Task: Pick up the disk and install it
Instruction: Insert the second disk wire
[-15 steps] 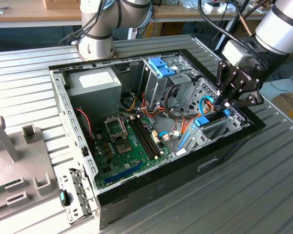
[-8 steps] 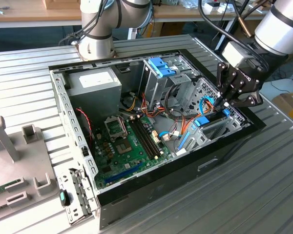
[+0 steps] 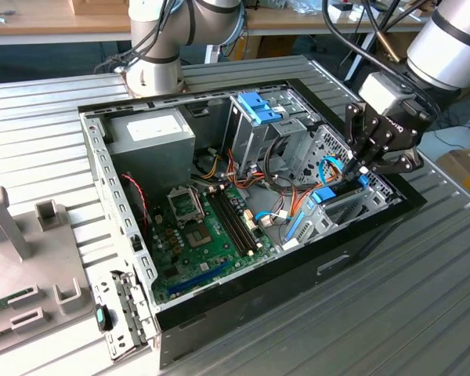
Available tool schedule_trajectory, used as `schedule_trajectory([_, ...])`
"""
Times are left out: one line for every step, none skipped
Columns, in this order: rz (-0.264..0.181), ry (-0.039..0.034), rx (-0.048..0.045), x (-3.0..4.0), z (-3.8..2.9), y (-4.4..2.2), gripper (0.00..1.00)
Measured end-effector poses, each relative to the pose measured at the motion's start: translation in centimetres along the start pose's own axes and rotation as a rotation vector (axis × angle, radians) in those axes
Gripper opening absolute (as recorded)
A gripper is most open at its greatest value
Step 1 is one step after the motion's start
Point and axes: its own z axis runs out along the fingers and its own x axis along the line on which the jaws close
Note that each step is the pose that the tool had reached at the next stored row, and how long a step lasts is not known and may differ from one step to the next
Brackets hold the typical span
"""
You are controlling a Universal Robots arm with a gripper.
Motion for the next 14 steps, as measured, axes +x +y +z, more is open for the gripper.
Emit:
schedule_trajectory([-0.007,-0.0072,0.0007,0.00,0.14,0.19,0.16])
schedule_trajectory([-0.008,-0.0079,0.0014,0.00,0.15,0.25,0.16])
schedule_trajectory([-0.008,-0.0080,0.0018,0.00,0.15,0.25,0.16])
schedule_trajectory([-0.008,-0.0081,0.0019,0.00,0.16,0.25,0.16])
schedule_trajectory([-0.008,-0.0092,0.0048,0.01,0.17,0.26,0.16])
schedule_trajectory([-0.009,-0.0148,0.0151,0.01,0.17,0.26,0.16])
schedule_trajectory([-0.010,-0.0155,0.0231,0.02,0.17,0.27,0.16])
schedule_trajectory([-0.011,-0.0150,0.0406,0.03,0.16,0.41,0.16])
schedule_trajectory([-0.009,-0.0150,0.0447,0.03,0.17,0.42,0.16])
schedule_trajectory([-0.007,-0.0150,0.0463,0.03,0.17,0.43,0.16])
schedule_trajectory([-0.005,-0.0149,0.0472,0.03,0.17,0.44,0.16])
schedule_trajectory([-0.004,-0.0149,0.0478,0.04,0.17,0.45,0.16])
schedule_trajectory([-0.004,-0.0149,0.0478,0.04,0.17,0.45,0.16])
schedule_trajectory([-0.004,-0.0149,0.0478,0.04,0.16,0.45,0.16])
